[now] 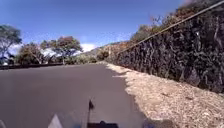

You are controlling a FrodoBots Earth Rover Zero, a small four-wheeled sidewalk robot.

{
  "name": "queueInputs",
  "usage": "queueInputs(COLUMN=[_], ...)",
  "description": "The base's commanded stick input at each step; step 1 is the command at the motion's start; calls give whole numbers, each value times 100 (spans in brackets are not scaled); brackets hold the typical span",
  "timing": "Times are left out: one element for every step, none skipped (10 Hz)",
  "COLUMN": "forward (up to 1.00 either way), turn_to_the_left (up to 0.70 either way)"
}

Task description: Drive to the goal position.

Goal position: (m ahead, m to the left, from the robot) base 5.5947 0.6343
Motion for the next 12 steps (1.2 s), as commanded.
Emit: queueInputs(forward=[100, 100, 100, 100, 100, 100, 100, 100, 100, 100, 100, 100], turn_to_the_left=[0, 0, 0, 33, 27, 22, 0, 0, 0, 0, 0, 0])
